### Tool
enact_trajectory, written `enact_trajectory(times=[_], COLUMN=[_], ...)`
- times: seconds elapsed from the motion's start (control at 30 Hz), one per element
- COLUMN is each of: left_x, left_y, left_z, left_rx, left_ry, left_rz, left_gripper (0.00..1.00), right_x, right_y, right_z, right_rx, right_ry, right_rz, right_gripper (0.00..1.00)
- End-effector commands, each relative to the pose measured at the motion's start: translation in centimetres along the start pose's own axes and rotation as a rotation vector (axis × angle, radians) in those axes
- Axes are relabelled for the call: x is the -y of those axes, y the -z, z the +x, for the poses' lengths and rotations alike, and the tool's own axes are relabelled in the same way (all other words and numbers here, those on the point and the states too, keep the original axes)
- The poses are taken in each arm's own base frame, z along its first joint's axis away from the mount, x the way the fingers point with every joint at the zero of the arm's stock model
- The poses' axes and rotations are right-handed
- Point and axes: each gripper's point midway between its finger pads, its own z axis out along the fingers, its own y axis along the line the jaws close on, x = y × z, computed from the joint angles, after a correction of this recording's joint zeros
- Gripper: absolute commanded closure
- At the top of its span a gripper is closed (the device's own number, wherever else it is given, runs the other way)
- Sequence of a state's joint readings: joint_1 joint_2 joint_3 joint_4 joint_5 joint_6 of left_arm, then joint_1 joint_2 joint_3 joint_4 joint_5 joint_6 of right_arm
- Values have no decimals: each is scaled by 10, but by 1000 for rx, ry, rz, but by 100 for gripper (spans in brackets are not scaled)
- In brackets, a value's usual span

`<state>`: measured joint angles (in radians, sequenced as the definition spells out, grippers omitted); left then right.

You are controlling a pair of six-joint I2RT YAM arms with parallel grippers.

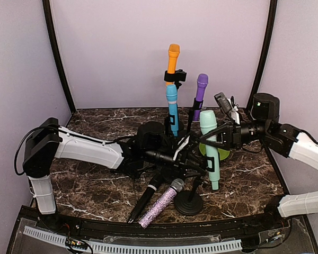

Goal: Remove the microphone from the stand
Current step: Pass from the right arm to the left, then hold the microphone stand with the microphone at the center of the board.

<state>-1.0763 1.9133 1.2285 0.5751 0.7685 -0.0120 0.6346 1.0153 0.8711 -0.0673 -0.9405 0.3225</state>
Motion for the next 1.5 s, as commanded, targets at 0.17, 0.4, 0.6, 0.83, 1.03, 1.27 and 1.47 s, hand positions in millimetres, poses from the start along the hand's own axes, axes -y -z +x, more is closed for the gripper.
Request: enact_trajectory(times=[0.17,0.4,0.6,0.83,1.03,1.27,1.47], left_x=[4,-16,-33,-40,-34,-32,-32], left_y=[5,11,11,12,9,6,4], left_z=[-23,-32,-39,-32,-27,-20,-13], left_rx=[102,202,258,262,242,222,188], left_ry=[-29,-47,-42,-27,-53,-67,-87], left_rz=[-36,-242,-392,-431,-402,-383,-382], left_gripper=[100,100,100,100,100,100,100], right_x=[-1,27,27,27,26,25,21], right_y=[21,56,73,44,20,7,-8], right_z=[-32,-50,-64,-40,-22,-32,-44], right_rx=[127,283,418,293,221,239,227], right_ry=[120,74,46,60,84,117,165], right_rz=[176,473,571,536,502,478,444], right_gripper=[26,6,5,19,23,37,55])
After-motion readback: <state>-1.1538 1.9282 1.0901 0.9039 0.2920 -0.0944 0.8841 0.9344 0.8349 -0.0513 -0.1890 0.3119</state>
